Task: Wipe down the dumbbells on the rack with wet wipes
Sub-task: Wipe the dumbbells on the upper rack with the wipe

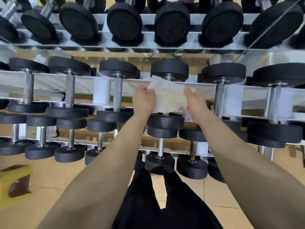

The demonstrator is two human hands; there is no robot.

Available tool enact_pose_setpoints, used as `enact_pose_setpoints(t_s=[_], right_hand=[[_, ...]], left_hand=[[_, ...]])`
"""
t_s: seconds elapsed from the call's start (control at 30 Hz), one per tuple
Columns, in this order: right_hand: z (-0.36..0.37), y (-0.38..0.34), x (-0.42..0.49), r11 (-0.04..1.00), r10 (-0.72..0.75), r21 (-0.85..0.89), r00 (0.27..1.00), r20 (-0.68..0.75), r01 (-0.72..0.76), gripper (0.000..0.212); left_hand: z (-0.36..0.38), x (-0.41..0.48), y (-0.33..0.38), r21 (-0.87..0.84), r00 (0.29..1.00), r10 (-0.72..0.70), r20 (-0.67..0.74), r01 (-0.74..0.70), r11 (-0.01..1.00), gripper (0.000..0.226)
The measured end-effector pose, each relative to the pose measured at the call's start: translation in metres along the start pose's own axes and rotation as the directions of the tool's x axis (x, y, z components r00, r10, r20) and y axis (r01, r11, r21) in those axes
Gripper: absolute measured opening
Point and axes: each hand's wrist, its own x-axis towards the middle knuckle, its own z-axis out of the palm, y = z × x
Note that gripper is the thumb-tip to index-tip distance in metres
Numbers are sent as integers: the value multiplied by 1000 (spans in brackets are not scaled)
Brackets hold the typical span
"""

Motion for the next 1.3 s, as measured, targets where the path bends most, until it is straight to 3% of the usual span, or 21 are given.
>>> enact_pose_setpoints(t_s=[0.07, 0.17, 0.3, 0.37, 0.43, 0.47, 0.53, 0.6, 0.63, 0.7, 0.77, 0.93, 1.03, 1.1, 1.17, 1.23, 1.3], right_hand=[[4, 2, 18, 997, -26, -75, 999, -41, 23, 27], [9, 5, 40, 921, -225, -349, 968, -111, 174, 26], [9, 11, 57, 795, -341, -567, 932, -123, 216, 29], [6, 15, 60, 789, -329, -592, 926, -183, 164, 37], [7, 15, 59, 841, -268, -537, 915, -301, 70, 31], [8, 13, 54, 860, -256, -509, 890, -378, 31, 26], [15, 9, 37, 841, -378, -533, 805, -458, 91, 28], [30, 9, 21, 770, -500, -605, 782, -373, 204, 35], [40, 10, 18, 766, -475, -606, 824, -308, 215, 44], [64, 10, 21, 869, -246, -481, 945, -215, 116, 76], [84, 1, 29, 957, 7, -284, 985, -170, -56, 98], [90, -5, 64, 979, 203, 18, 976, -74, -202, 73], [72, -3, 72, 920, 315, 156, 915, 251, -360, 48], [61, 0, 74, 896, 282, 193, 848, 449, -400, 31], [56, 4, 75, 888, 212, 217, 780, 589, -405, 34], [54, 8, 77, 891, 169, 233, 760, 627, -391, 31], [55, 13, 82, 886, 146, 269, 777, 613, -379, 16]], left_hand=[[9, 19, -2, -18, 999, -33, 30, 33, 999, 5], [16, 39, -11, 13, 998, -47, 51, 46, 999, 5], [21, 45, -30, 240, 989, 31, 146, -66, 969, 18], [23, 42, -34, 289, 987, 24, 158, -70, 955, 25], [22, 37, -32, 246, 995, 1, 103, -27, 969, 23], [20, 34, -32, 198, 999, 4, 52, -15, 980, 18], [19, 27, -32, 80, 997, 13, -76, -7, 997, 9], [21, 16, -34, -54, 985, -13, -174, 3, 999, 11], [24, 13, -35, -106, 977, -30, -210, 8, 994, 14], [32, 7, -37, -182, 968, -69, -242, 25, 983, 16], [38, 6, -38, -224, 962, -115, -248, 59, 973, 15], [40, 8, -39, -228, 962, -135, -239, 79, 970, 11], [41, 9, -39, -231, 962, -150, -227, 96, 968, 11], [41, 9, -37, -232, 963, -159, -216, 107, 967, 11], [41, 8, -37, -232, 966, -153, -210, 103, 967, 12], [40, 7, -36, -227, 969, -138, -207, 89, 970, 13], [41, 7, -37, -224, 969, -121, -213, 72, 972, 13]])
